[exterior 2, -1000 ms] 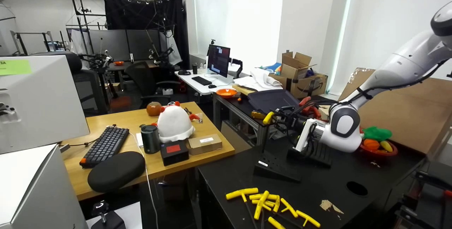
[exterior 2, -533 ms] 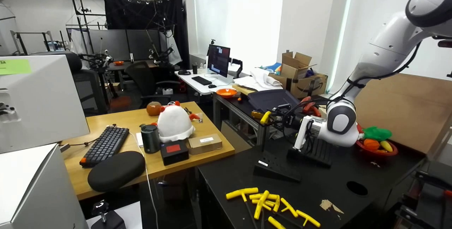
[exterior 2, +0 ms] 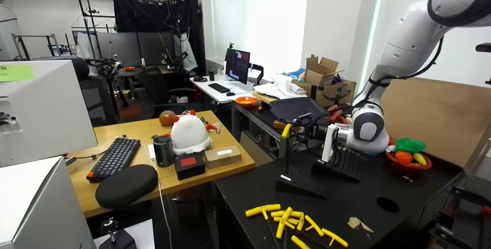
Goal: Put one of the yellow screwdrivers in the black panel
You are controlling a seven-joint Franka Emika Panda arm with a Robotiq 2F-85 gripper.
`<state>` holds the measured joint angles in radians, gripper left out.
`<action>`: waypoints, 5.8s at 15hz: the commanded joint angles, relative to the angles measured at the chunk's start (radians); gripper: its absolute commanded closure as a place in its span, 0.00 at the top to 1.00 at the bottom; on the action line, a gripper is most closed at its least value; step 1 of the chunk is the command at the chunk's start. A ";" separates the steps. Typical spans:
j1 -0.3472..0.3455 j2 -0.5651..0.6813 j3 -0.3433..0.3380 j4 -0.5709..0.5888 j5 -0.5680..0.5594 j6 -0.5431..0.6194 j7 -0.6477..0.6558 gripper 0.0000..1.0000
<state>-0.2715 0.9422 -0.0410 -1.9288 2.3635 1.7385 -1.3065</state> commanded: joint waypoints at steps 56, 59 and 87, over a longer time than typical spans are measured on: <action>0.087 -0.028 -0.110 -0.065 0.016 -0.157 0.140 0.06; 0.086 -0.024 -0.115 -0.060 0.013 -0.157 0.157 0.06; 0.091 0.028 -0.121 0.017 0.009 -0.122 0.233 0.06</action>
<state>-0.1966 0.9757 -0.1484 -1.9316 2.3695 1.6047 -1.1279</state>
